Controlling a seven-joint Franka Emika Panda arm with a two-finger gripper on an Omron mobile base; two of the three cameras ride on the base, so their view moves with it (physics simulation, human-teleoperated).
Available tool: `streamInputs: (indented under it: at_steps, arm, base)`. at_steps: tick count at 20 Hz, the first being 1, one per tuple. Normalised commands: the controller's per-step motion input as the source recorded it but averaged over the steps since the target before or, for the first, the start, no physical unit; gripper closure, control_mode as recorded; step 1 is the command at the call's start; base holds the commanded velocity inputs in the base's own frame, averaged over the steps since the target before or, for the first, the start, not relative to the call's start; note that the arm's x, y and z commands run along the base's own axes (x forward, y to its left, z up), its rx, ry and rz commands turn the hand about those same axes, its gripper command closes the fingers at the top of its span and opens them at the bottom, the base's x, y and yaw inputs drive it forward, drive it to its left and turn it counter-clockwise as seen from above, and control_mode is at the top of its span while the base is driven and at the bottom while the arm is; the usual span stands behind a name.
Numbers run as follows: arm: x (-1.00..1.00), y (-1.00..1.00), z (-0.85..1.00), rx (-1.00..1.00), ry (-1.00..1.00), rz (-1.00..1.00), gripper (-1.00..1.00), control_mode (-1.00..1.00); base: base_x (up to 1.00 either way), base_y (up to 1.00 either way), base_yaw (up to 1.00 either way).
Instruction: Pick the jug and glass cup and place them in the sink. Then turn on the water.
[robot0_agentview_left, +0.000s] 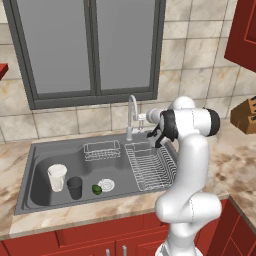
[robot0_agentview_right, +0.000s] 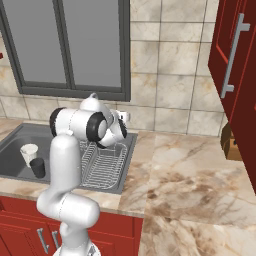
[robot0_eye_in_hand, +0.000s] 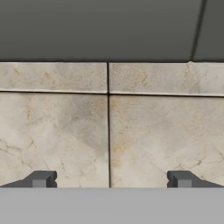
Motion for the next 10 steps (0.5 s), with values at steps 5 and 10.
streamInputs:
  at_steps: [5, 10]
  arm:
    - [0.00, -0.09, -0.05, 0.00, 0.00, 0.00, -1.00, -1.00]
    - [0.00, -0.13, -0.22, 0.00, 0.00, 0.00, -1.00, -1.00]
  base:
    - [0.00, 0.00, 0.00]
    - [0.00, 0.00, 0.00]
